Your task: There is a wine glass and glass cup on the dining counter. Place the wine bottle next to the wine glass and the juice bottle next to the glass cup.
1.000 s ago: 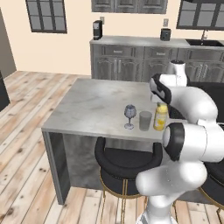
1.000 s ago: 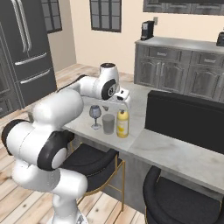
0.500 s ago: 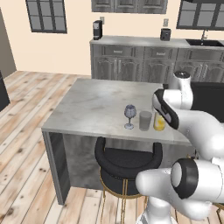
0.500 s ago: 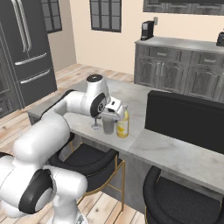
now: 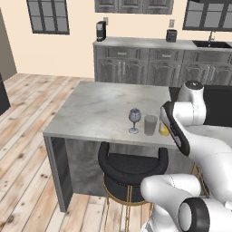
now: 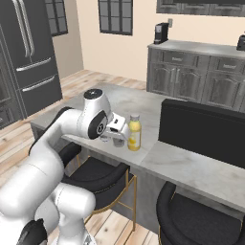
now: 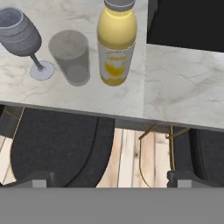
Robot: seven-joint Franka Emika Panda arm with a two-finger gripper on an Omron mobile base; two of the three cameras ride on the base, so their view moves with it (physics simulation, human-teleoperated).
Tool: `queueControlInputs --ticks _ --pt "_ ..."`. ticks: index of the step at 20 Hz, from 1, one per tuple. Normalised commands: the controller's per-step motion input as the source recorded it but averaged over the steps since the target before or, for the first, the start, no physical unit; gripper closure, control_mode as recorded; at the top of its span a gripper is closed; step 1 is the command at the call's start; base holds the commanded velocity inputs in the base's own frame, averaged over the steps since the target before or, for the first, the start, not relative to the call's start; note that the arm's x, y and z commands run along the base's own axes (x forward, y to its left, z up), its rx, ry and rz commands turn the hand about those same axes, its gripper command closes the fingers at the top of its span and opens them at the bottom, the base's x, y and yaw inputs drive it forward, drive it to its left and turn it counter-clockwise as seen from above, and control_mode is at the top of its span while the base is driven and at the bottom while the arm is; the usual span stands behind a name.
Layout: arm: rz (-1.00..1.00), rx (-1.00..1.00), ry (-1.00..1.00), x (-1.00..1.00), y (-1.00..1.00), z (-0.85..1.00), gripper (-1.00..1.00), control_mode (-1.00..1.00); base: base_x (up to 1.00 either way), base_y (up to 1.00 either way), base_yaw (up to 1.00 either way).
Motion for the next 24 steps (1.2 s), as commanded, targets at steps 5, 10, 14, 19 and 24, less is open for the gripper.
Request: queueControlInputs --ticks 5,10,14,19,24 --pt "0.0 0.0 0.0 -0.3 0.11 0.04 -1.0 -1.0 0.0 0.0 0.0" --pt "0.0 0.0 0.0 -0.06 0.02 0.01 -1.0 -1.0 0.0 0.0 0.0" --pt "0.0 0.0 0.0 0.0 0.0 0.0 -1.0 -1.0 0.0 0.0 0.0" --pt "0.0 0.0 0.0 0.0 0.0 0.0 -1.0 -1.0 0.0 0.0 0.0" --pt "0.0 0.0 0.0 0.0 0.0 0.0 -1.0 1.0 0.0 0.0 0.0"
